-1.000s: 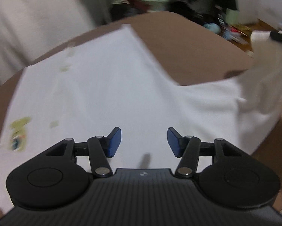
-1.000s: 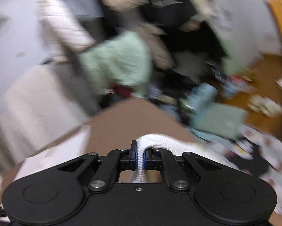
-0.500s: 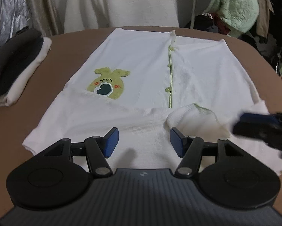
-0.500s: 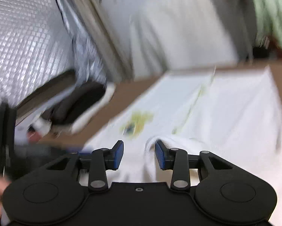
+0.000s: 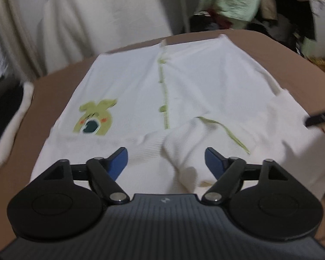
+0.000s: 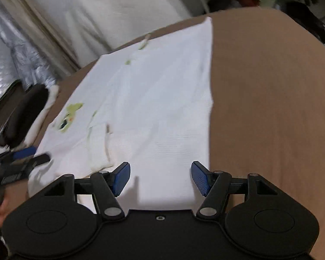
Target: Fold clothes
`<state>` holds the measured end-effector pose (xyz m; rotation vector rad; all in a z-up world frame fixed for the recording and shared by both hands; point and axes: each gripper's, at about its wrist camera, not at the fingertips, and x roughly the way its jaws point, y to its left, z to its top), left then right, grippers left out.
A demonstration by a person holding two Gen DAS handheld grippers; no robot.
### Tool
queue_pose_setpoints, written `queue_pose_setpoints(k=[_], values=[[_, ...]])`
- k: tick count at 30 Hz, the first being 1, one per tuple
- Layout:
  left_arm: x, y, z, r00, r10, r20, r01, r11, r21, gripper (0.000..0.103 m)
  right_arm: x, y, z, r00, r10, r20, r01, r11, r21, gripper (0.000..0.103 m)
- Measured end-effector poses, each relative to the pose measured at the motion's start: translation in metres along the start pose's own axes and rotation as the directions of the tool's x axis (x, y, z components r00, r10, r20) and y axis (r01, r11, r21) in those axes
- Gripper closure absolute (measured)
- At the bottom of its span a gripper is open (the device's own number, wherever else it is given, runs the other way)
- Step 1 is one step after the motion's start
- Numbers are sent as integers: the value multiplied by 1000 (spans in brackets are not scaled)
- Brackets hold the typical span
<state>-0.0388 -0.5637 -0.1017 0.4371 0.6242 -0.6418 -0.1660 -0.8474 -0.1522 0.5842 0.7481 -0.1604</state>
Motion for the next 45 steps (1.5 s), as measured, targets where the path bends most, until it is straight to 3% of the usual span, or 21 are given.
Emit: queue_pose_setpoints(k=[3, 6, 10, 12, 15, 16, 19, 21, 23, 25, 28, 30, 31, 32, 36, 39, 42, 45], values=[[1, -20, 0, 1000, -15, 23, 14, 998, 56, 18, 4, -4, 0, 1000, -23, -1, 23, 1000, 15, 35], [10, -36, 0, 999, -30, 40, 28, 999, 47, 11, 5, -5, -7, 1000, -20, -7, 20, 999, 26, 35], [37, -43, 1, 998, -40, -53, 40, 999, 13, 7, 9, -7, -14, 1000, -15, -3, 15, 999, 45, 35], [55, -47, -1, 994, -3, -112, 11, 998, 67, 7, 10, -10, -15, 1000, -4, 7, 4, 999, 53, 35], [70, -52, -8, 992, 36, -120, -21, 993, 120, 6, 15, -12, -13, 1000, -7, 20, 6, 998, 67, 35], [74, -52, -10, 992, 42, -122, -27, 992, 125, 8, 17, -12, -13, 1000, -7, 22, 5, 998, 70, 35], [80, -39, -6, 987, -6, -159, 7, 1000, 2, 11, 22, -13, -11, 1000, -10, 27, 8, 997, 77, 35], [80, -35, -4, 986, -23, -165, 18, 999, -32, 20, 27, -14, -8, 999, -10, 31, 7, 995, 96, 35], [77, -35, -4, 990, 7, -141, -8, 1000, -4, 59, 37, -15, -3, 999, -8, 41, 3, 993, 119, 34], [76, -35, -7, 992, 60, -114, -56, 998, 34, 77, 47, -15, 3, 999, -8, 51, 1, 991, 137, 34], [71, -23, -5, 996, 10, -83, -13, 999, -40, 91, 61, -11, 18, 996, -17, 86, 8, 995, 102, 34], [61, -13, -2, 998, -9, -57, 4, 996, -92, 91, 68, -7, 25, 993, -40, 115, 31, 997, 71, 41], [55, -8, 0, 999, -9, -42, 4, 993, -115, 91, 67, -3, 27, 988, -68, 137, 63, 997, 46, 72], [47, -2, 1, 1000, -9, -23, 6, 990, -138, 91, 66, -1, 28, 983, -96, 155, 93, 995, 25, 91], [20, 18, -4, 997, 5, 71, 6, 988, -152, 91, 53, 2, 20, 973, -161, 168, 161, 987, 10, 94], [42, 37, -18, 997, 50, -67, -64, 971, -229, 87, 64, -3, 20, 964, -235, 127, 238, 971, -12, 94], [54, 61, -35, 982, 74, -175, -131, 931, -342, 82, 61, -7, 24, 965, -235, 118, 233, 972, 30, 92], [46, 66, -28, 961, 216, -172, -255, 933, -254, 81, 48, -4, 21, 963, -243, 118, 240, 970, 34, 83]])
